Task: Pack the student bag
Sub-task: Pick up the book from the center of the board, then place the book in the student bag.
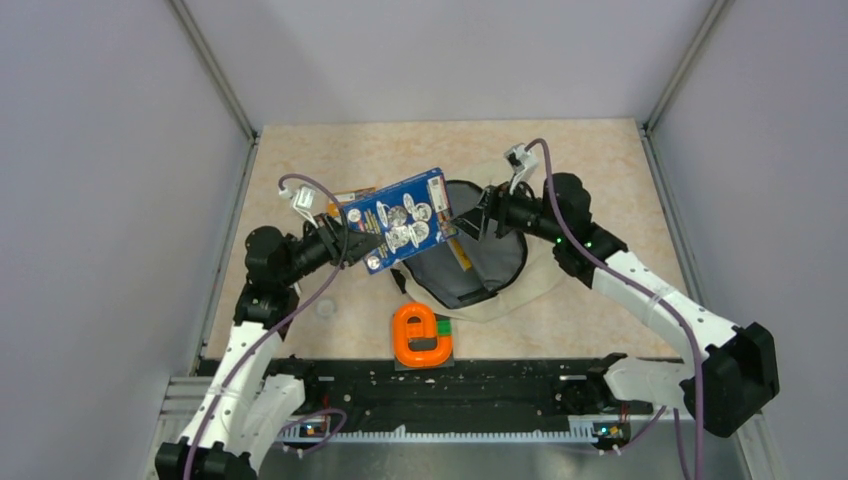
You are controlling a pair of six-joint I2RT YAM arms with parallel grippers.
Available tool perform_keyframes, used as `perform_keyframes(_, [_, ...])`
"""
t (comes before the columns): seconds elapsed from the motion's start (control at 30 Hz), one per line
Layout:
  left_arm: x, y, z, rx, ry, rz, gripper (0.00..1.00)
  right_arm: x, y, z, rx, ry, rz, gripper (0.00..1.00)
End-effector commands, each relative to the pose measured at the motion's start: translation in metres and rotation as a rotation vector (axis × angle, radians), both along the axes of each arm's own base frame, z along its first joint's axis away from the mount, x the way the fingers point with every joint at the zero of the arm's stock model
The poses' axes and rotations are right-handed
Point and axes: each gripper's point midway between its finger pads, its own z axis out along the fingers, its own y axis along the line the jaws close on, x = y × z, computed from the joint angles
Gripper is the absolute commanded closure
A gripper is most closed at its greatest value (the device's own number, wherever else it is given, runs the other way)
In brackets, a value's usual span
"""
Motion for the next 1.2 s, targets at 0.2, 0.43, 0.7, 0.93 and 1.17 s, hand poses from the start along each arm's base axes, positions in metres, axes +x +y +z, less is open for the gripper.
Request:
perform_keyframes(0.2, [0.053, 0.050, -0.058, 0.008, 0.232, 0.432, 1.00, 0.039, -0.043, -0.106, -0.407, -0.005, -0.386, 0.20])
perform_keyframes(0.43, [0.050, 0.063, -0.063, 0.037, 0.238, 0.508, 1.00, 0.047, -0.022, -0.145, -0.630, -0.063, -0.400, 0.26])
perform_keyframes(0.7, [0.047, 0.064, -0.065, 0.050, 0.246, 0.506, 1.00, 0.066, -0.020, -0.183, -0.855, -0.079, -0.462, 0.30])
perform_keyframes(0.93, [0.048, 0.062, -0.066, 0.049, 0.250, 0.489, 1.00, 0.069, -0.022, -0.192, -0.895, -0.066, -0.488, 0.38])
perform_keyframes(1.17, [0.047, 0.057, -0.068, 0.041, 0.257, 0.455, 1.00, 0.073, -0.027, -0.194, -0.912, -0.067, -0.525, 0.49])
